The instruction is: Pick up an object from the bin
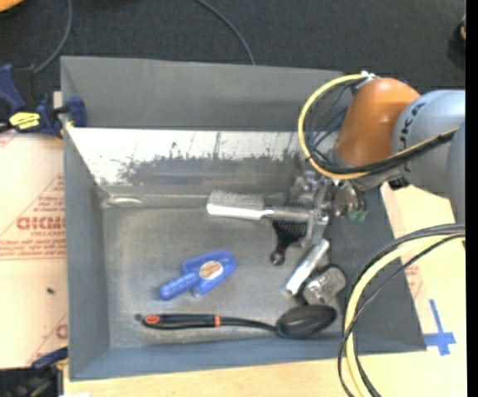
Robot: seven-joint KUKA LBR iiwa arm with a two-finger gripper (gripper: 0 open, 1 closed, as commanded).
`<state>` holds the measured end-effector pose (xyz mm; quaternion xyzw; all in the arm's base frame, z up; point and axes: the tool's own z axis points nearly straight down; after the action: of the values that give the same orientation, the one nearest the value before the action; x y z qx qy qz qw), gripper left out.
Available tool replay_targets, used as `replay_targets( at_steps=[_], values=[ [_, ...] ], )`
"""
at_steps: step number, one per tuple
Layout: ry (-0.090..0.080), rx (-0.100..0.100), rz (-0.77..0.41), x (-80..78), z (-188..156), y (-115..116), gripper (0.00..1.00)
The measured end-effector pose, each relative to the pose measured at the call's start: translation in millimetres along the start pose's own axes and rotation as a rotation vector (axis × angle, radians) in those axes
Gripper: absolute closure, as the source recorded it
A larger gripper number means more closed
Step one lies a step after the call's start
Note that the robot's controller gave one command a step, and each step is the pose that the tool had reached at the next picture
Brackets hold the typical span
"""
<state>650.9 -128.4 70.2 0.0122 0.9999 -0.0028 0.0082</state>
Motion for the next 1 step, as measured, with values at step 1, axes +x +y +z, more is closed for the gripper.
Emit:
replay_targets(
  at_steps=[1],
  values=[
    [0.002, -0.004, 0.257, -2.8, -1.7, 22.3, 1.00]
  ],
)
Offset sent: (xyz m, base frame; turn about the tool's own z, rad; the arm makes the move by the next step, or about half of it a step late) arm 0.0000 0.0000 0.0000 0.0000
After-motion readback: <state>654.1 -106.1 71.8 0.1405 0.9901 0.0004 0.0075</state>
